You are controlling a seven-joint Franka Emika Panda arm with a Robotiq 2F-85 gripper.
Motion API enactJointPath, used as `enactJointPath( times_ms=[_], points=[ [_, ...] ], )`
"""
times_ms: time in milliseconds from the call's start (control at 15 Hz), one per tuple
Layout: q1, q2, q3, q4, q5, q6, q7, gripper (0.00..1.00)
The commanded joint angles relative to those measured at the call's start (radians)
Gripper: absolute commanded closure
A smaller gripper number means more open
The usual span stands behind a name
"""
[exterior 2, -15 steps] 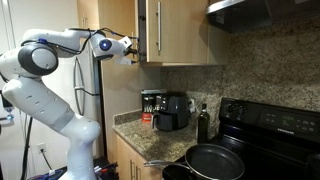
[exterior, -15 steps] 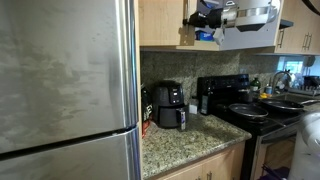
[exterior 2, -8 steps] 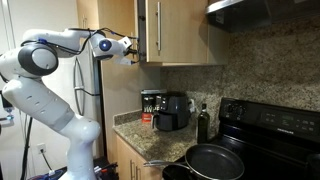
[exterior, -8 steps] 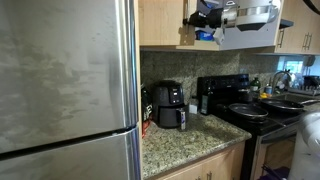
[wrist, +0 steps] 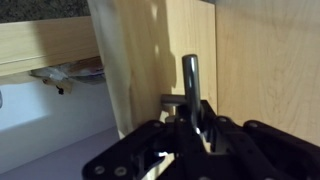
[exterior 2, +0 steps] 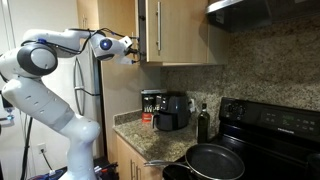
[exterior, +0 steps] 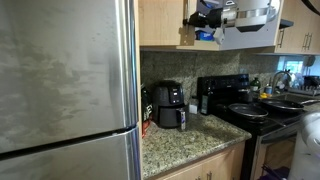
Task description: Open the top left cupboard door
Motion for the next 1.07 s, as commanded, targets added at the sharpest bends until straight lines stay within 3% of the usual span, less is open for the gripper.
enactJointPath(
  times_ms=[0, 200, 467, 733, 1000],
  points=[
    [-0.040, 0.017, -0.052, -0.016, -0.084, -0.194, 0.134, 0.96],
    [-0.061, -0.004, -0.079, -0.015, -0.144, -0.300, 0.189, 0.96],
    [-0.147, 0.000, -0.058, -0.001, -0.300, -0.390, 0.323, 0.96],
    [0.017, 0.033, -0.143, 0.040, -0.134, -0.355, 0.118, 0.96],
    [0.099, 0.039, -0.206, 0.037, 0.012, -0.353, -0.083, 0.96]
  ],
)
